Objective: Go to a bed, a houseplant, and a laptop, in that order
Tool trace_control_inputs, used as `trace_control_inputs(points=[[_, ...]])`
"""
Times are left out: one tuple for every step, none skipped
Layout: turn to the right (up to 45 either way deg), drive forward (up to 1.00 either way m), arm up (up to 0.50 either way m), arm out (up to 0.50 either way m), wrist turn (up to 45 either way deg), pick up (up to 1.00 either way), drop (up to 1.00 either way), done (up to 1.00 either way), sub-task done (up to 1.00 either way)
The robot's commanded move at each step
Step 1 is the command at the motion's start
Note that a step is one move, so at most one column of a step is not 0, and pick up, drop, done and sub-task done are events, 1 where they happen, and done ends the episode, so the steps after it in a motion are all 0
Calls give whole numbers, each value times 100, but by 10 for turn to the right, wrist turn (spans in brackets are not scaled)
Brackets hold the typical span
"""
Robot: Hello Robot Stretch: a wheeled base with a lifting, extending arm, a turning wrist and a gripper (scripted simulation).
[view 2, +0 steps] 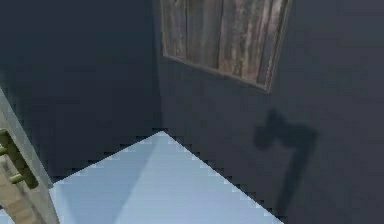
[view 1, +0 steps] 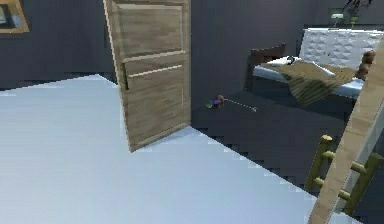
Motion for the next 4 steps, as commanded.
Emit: trace_control_inputs(points=[[-270, 0, 0, 0, 0, 0, 0, 0, 0], [0, 45, 0, 0, 0, 0, 0, 0, 0], [270, 0, 0, 0, 0, 0, 0, 0, 0], [0, 45, 0, 0, 0, 0, 0, 0, 0]])
